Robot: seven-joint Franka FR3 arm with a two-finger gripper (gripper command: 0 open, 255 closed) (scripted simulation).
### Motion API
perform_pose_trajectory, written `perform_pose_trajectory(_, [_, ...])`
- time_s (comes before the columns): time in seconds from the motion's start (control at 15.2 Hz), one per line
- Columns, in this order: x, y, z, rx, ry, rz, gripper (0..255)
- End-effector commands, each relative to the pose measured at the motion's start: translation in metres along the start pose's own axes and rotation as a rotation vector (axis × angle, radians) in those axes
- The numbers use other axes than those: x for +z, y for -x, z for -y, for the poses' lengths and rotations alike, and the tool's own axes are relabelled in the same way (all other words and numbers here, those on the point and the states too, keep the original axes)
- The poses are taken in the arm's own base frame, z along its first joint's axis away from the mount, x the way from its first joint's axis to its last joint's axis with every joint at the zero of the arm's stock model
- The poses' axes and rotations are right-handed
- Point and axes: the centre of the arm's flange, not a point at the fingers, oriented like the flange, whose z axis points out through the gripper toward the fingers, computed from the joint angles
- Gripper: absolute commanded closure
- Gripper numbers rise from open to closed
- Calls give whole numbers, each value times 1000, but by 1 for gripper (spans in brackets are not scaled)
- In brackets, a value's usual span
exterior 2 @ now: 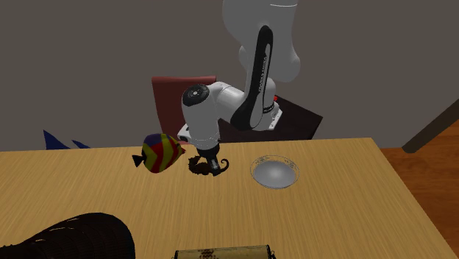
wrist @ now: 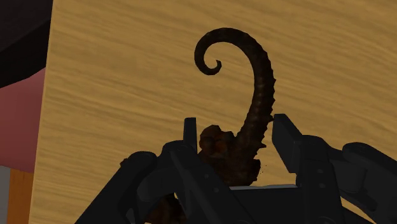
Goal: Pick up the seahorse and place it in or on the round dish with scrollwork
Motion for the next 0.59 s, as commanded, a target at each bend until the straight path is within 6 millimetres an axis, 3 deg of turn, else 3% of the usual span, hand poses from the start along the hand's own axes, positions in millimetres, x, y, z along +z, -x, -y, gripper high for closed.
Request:
perform_pose_trajectory(0.0, [0, 0, 0, 0, 0, 0, 255])
perform_pose_trajectory(0.26, [0, 0, 0, 0, 0, 0, 255])
perform_pose_trajectory(0.53, [-21, 1, 1, 0, 0, 0, 255])
